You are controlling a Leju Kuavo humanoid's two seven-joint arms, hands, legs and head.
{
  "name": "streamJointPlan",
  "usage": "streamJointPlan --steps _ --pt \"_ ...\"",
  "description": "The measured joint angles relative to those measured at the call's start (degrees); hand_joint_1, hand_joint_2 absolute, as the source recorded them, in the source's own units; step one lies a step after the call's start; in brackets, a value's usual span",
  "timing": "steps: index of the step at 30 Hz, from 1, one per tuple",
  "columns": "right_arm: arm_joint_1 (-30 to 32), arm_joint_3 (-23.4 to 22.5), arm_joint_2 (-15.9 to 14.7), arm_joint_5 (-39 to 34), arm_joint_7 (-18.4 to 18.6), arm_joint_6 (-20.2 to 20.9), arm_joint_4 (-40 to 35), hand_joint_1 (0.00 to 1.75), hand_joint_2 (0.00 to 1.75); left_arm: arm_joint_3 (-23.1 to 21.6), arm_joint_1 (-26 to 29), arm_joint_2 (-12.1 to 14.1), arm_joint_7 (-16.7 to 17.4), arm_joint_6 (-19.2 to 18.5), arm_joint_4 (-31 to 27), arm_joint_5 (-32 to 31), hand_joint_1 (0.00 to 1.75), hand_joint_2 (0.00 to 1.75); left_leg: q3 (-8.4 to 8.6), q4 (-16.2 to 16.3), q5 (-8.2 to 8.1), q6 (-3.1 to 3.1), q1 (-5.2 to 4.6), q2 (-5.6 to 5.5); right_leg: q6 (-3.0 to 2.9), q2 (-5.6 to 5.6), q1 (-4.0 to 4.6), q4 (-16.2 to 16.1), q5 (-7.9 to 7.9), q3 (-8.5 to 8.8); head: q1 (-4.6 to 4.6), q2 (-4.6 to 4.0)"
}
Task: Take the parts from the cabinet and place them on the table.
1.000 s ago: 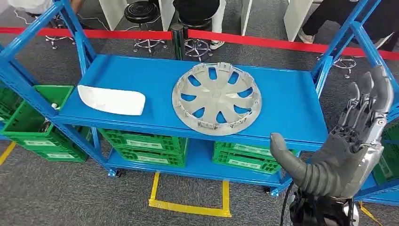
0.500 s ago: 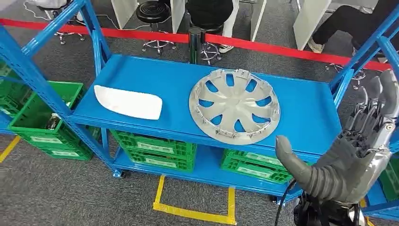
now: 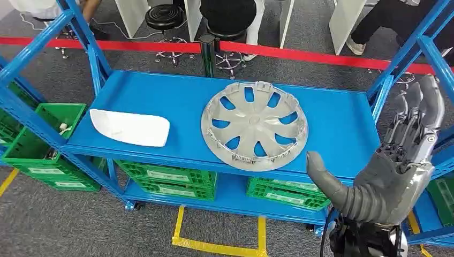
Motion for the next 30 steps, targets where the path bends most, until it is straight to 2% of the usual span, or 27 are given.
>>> streamJointPlan --steps 1,2,3,4,6,8,9,11,12,13,20,22,23,24,25,26,27,28,30 --pt "0.0 0.0 0.0 0.0 0.0 0.0 0.0 0.0 1.75 0.0 0.0 0.02 0.0 0.0 0.0 0.0 0.0 0.0 2.3 -5.46 3.36 0.06 0.06 0.09 0.28 0.04 -0.05 0.11 -0.47 0.64 -0.24 0.02" --pt "0.0 0.0 0.0 0.0 0.0 0.0 0.0 0.0 1.75 0.02 0.01 0.04 0.0 0.0 0.02 0.0 0.0 0.0 3.8 -8.41 3.91 0.26 0.08 0.1 0.59 0.01 -0.06 0.19 -0.94 0.96 -0.53 0.02" --pt "-0.09 0.0 0.0 0.0 0.0 0.0 0.0 0.0 1.75 0.02 -0.01 0.04 0.02 0.0 0.0 0.0 0.0 0.0 4.44 -9.28 3.24 0.51 -0.19 0.14 1.05 0.1 0.34 0.56 -1.35 0.74 -0.94 0.0" --pt "-0.05 0.0 -0.02 0.0 0.0 0.0 -0.02 0.0 1.75 0.02 -0.1 0.07 0.02 0.0 0.02 0.0 0.0 0.0 4.36 -9.18 2.97 1.39 -0.22 0.14 1.31 0.1 0.3 0.45 -1.36 0.76 -0.85 0.0" --pt "-0.1 0.0 -0.05 0.0 0.0 0.0 -0.02 0.0 1.75 0.02 0.03 0.11 0.07 0.0 0.06 0.0 0.0 0.0 4.3 -9.31 2.72 2.01 -0.45 0.07 1.74 0.06 0.06 0.19 -1.43 0.99 -0.48 0.0" --pt "-0.11 -0.04 -0.05 0.0 0.0 0.0 -0.07 0.0 1.75 0.04 -0.02 0.13 0.05 0.0 0.09 0.0 0.0 0.0 4.78 -9.69 2.74 2.7 -0.04 0.1 2.43 0.06 -0.04 1.41 -2.58 0.83 -0.33 0.0" --pt "-0.16 -0.07 -0.09 0.02 0.0 -0.02 -0.07 0.0 1.75 0.04 -0.07 0.11 0.0 0.0 0.09 0.0 0.0 0.0 4.93 -9.69 2.54 3.04 -0.04 0.16 2.68 0.06 -0.09 4.29 -4.18 -0.56 0.1 0.02" --pt "-0.04 -0.09 -0.07 0.0 0.0 -0.02 -0.02 0.0 1.75 0.04 -0.06 0.13 0.0 0.0 0.11 0.0 0.0 0.0 5.13 -9.69 2.27 3.41 -0.09 0.3 3.06 0.07 -0.1 13.39 -7.99 -5.35 0.88 0.0" --pt "-0.03 -0.09 -0.09 0.0 0.04 0.02 0.0 0.0 1.75 0.04 -0.03 0.13 0.06 -0.02 0.15 -0.13 0.0 0.0 5.23 -9.68 2.1 3.52 -0.13 0.36 3.16 0.07 -0.09 17.64 -9.0 -7.98 1.09 0.0" --pt "-0.02 -0.09 -0.09 0.04 0.8 0.26 0.06 0.0 1.75 0.04 -0.02 0.11 0.54 -0.37 0.17 -0.89 0.0 0.0 5.38 -9.68 1.96 3.51 -0.16 0.36 3.14 0.06 -0.09 18.75 -8.61 -8.92 1.24 0.0" --pt "-0.02 -0.09 -0.09 0.04 0.81 0.26 0.07 0.0 1.75 0.04 -0.02 0.11 0.55 -0.37 0.17 -0.9 0.0 0.0 5.39 -9.68 1.95 3.51 -0.16 0.36 3.14 0.06 -0.09 18.75 -8.54 -8.96 1.25 0.0" --pt "-0.02 -0.11 -0.15 0.07 1.91 0.57 0.15 0.0 1.75 0.02 -0.03 0.11 1.1 -0.86 0.17 -1.89 0.0 0.0 5.58 -9.68 1.85 3.46 -0.16 0.32 3.05 0.07 -0.09 18.33 -7.57 -9.01 1.36 0.0" --pt "-0.15 -0.28 -1.4 -0.74 6.08 1.6 1.33 0.0 1.75 -0.24 -0.11 0.04 2.4 -2.19 0.22 -5.2 0.0 0.0 6.51 -9.68 1.28 3.29 -0.24 0.08 2.31 0.07 -0.04 9.25 -0.5 -5.95 1.9 0.0" --pt "-0.48 -0.37 -1.97 -1.67 6.19 1.51 1.97 0.0 1.75 -0.37 -0.15 -0.13 2.6 -2.25 0.22 -5.86 0.0 0.0 6.86 -9.71 1.05 3.07 -0.27 0.06 1.73 0.11 0.07 3.7 2.32 -3.98 2.14 0.0" --pt "-2.81 -1.71 -4.27 0.23 10.96 6.33 5.42 0.0 1.75 -0.83 -0.38 -0.39 3.13 -3.24 0.22 -7.26 0.0 0.0 6.37 -9.57 0.71 3.12 -0.61 0.26 2.25 0.18 0.36 1.29 1.43 -3.02 1.83 0.0" --pt "-7.39 -1.99 -7.11 4.81 17.58 18.14 11.42 0.0 1.75 -2.6 -0.61 -0.33 3.5 -3.78 0.24 -9.66 0.0 0.0 6.7 -10.1 0.81 2.92 -0.61 0.49 1.93 0.24 0.39 1.34 1.23 -2.92 1.27 0.0" --pt "-9.41 -1.75 -7.94 4.5 18.85 22.72 14.35 0.0 1.75 -3.22 -0.71 -0.33 3.5 -3.93 0.24 -10.34 0.0 0.0 6.81 -10.19 0.88 2.81 -0.61 0.51 1.85 0.24 0.4 1.34 1.27 -2.92 1.05 0.02" --pt "-10.73 -1.42 -8.8 4.28 18.82 25.41 17.15 0.0 1.75 -3.76 -0.87 -0.33 3.54 -4.02 0.24 -10.77 0.0 0.0 6.75 -10.31 0.91 2.68 -0.56 0.59 1.78 0.22 0.45 1.34 1.23 -2.9 0.65 0.0" --pt "-13.56 -0.54 -9.05 4.28 17.02 27.52 23.09 0.0 1.75 -4.53 -1.0 -0.37 3.76 -4.13 0.22 -11.15 0.0 0.0 6.75 -10.4 0.99 2.55 -0.56 0.57 1.71 0.16 0.45 1.35 1.26 -2.92 0.76 0.0"
